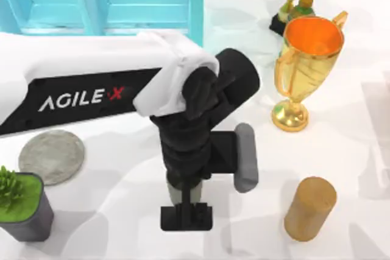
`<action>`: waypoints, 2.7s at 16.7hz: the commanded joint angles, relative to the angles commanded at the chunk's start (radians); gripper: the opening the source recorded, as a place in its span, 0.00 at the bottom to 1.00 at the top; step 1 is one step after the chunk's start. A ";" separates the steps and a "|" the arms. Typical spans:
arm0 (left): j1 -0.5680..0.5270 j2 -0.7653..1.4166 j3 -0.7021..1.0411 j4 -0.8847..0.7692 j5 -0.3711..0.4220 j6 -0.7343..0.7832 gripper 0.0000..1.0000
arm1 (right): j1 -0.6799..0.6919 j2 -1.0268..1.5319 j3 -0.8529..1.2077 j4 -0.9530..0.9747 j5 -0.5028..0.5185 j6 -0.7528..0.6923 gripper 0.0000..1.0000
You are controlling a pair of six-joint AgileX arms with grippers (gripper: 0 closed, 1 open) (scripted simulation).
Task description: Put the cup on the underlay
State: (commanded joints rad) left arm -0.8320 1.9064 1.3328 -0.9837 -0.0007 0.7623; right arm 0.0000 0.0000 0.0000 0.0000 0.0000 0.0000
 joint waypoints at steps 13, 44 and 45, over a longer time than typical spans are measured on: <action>-0.002 0.031 -0.082 0.101 0.000 0.000 0.55 | 0.000 0.000 0.000 0.000 0.000 0.000 1.00; 0.500 -0.021 0.069 -0.119 0.030 -0.811 0.00 | 0.000 0.000 0.000 0.000 0.000 0.000 1.00; 0.537 -0.030 0.078 -0.130 0.033 -0.860 0.00 | 0.000 0.000 0.000 0.000 0.000 0.000 1.00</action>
State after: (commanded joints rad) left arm -0.2953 1.8761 1.4111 -1.1140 0.0320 -0.0980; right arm 0.0000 0.0000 0.0000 0.0000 0.0000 0.0000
